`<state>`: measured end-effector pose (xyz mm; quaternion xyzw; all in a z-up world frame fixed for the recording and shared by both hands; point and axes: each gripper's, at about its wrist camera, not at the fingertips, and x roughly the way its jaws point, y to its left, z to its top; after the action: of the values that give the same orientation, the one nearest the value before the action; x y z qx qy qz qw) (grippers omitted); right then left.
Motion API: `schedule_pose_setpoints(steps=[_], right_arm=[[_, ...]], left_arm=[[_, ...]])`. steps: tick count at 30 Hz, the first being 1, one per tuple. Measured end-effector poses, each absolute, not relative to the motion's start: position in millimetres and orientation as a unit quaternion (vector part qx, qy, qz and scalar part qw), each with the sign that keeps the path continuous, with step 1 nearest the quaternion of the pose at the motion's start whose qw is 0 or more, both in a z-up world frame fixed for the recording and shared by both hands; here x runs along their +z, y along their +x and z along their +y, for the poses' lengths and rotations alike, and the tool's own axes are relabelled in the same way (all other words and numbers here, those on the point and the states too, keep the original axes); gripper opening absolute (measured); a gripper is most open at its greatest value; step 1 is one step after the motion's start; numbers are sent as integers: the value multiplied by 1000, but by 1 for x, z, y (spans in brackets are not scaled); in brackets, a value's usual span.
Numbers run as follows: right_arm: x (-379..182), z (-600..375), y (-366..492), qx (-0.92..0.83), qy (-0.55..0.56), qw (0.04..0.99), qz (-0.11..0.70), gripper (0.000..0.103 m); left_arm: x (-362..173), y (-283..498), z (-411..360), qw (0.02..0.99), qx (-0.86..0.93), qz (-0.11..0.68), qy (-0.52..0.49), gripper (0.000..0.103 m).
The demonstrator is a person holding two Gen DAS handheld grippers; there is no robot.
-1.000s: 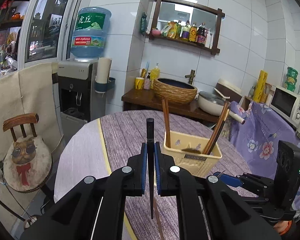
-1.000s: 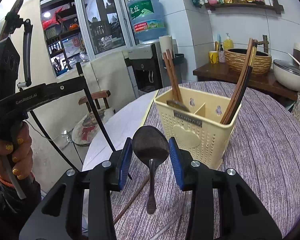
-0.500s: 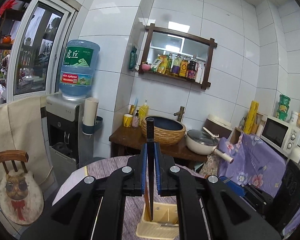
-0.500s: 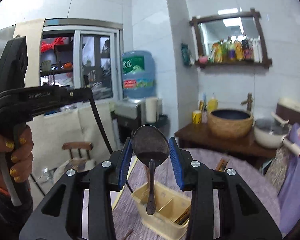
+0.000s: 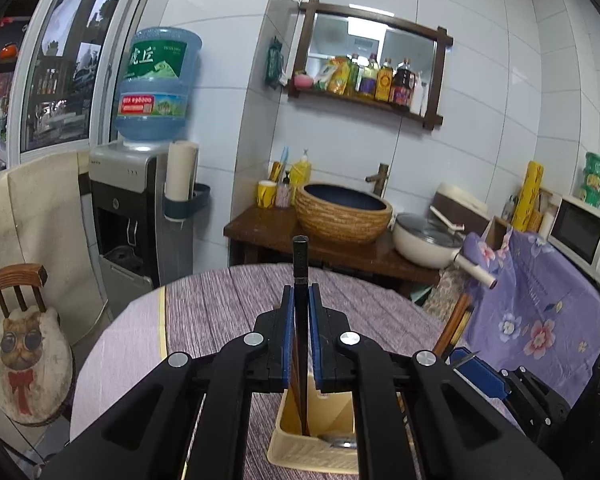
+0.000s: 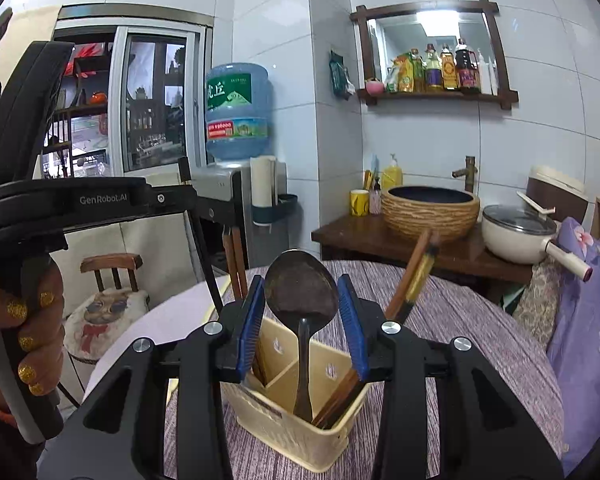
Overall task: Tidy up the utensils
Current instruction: 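Lower the spoon and chopstick into the holder and open both grippers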
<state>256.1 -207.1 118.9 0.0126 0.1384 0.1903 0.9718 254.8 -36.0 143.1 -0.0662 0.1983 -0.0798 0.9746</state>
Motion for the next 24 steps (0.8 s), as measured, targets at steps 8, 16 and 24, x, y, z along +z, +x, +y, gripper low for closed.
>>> schedule_pose_setpoints(steps=[8, 16, 24], right_arm=[[82, -206, 257, 183, 4, 969, 164, 38], [63, -204, 255, 174, -4, 969, 174, 38], [65, -211, 243, 173, 15, 972, 162, 55]], left_arm=[[110, 259, -44, 967, -81, 235, -56, 8], [99, 258, -49, 967, -78, 238, -41, 8], [103, 243, -42, 969, -83, 229, -47, 36]])
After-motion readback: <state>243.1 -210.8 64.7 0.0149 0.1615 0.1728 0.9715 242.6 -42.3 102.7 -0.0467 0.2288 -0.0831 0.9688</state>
